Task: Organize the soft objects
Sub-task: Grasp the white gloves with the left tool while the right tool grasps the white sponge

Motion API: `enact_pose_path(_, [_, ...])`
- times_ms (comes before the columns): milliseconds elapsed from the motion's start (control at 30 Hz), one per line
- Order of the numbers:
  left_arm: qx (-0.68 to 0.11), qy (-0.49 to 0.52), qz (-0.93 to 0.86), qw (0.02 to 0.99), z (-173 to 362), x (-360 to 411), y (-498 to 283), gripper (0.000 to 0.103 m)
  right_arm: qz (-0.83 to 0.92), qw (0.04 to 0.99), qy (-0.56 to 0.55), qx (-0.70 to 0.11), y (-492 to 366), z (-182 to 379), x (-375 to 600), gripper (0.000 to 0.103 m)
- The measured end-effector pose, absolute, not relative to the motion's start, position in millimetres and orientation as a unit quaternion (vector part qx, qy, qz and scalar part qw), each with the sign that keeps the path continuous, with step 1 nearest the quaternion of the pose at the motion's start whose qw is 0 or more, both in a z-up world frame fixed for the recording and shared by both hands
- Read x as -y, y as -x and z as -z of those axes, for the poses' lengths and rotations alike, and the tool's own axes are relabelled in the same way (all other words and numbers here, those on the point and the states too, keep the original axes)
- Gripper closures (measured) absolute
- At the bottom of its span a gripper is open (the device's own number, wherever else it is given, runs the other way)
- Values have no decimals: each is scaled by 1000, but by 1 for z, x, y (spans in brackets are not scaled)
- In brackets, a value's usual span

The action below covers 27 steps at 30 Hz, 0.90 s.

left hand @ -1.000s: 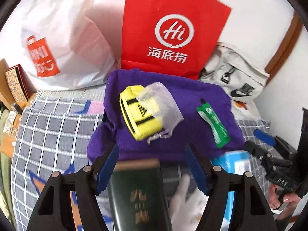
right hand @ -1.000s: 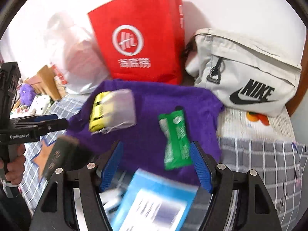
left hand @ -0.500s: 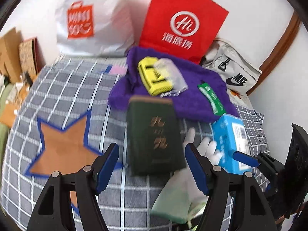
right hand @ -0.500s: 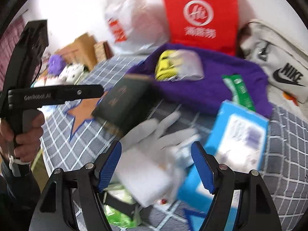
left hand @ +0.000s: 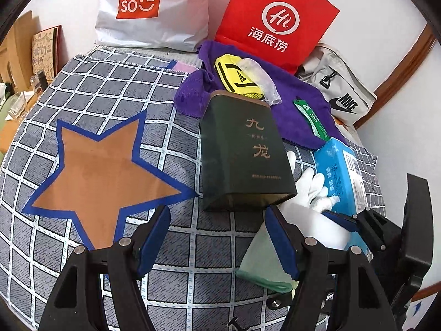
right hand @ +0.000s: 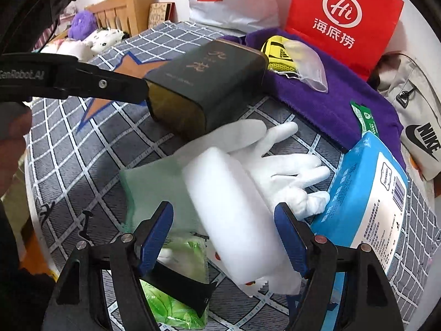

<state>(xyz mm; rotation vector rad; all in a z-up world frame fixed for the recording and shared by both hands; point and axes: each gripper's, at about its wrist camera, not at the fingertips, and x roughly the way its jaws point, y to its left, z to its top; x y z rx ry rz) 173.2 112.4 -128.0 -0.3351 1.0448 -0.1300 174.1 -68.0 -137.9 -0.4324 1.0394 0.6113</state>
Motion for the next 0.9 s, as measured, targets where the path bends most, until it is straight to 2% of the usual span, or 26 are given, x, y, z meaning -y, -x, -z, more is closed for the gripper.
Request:
enact_pose_path(33, [-496, 160, 61, 851, 128, -113, -173, 34, -278, 806, 199, -483, -175, 136, 70, 50])
enact_pose_path(67, [-497, 161, 62, 851, 129, -114, -172, 34, -276, 808, 193, -483, -177, 133, 73, 55])
enact_pose_path(433, [-504, 134, 69, 850, 133, -97, -159, 34, -282, 845, 84, -446, -156, 87, 115, 55])
enact_pose_path(900, [-511, 80, 101, 850, 150, -41, -145, 35, -226, 853, 24, -469, -101, 109, 194, 55])
